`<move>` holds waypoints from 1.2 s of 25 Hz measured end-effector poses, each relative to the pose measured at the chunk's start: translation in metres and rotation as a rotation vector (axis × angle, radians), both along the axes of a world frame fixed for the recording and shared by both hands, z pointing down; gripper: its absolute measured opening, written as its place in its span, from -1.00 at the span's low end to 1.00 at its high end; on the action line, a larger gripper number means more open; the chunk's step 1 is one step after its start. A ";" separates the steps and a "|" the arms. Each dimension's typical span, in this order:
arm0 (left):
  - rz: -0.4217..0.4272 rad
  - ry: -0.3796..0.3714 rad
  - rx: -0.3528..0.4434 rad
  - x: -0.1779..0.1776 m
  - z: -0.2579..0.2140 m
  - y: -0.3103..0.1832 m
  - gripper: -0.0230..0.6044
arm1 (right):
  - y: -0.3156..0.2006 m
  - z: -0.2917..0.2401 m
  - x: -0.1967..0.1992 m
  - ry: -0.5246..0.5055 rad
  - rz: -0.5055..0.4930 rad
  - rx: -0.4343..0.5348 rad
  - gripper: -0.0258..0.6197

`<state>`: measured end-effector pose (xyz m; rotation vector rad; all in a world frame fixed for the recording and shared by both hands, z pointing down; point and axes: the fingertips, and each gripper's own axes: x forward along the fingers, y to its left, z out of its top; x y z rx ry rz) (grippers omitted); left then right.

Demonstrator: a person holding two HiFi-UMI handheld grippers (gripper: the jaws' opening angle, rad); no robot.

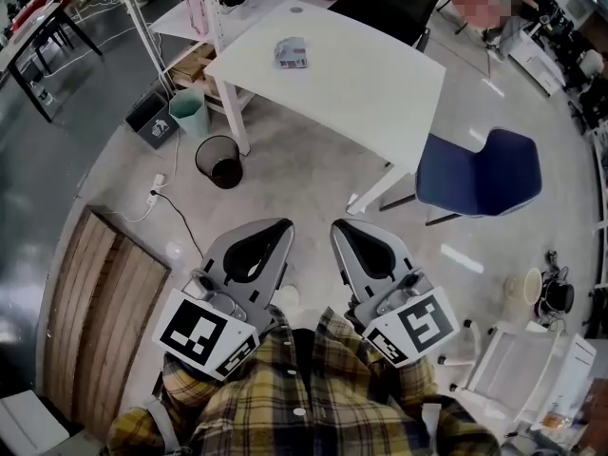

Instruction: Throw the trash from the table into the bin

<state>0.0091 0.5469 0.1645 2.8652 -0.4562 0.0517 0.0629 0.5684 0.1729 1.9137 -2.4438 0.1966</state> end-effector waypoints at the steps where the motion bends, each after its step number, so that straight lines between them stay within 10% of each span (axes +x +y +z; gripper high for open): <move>1: -0.001 -0.002 -0.003 0.001 0.001 -0.004 -0.90 | -0.004 0.001 0.001 -0.001 -0.001 -0.002 -0.92; 30: 0.041 0.016 -0.013 0.033 0.008 -0.280 -0.90 | -0.263 0.010 0.045 0.006 0.094 -0.038 -0.92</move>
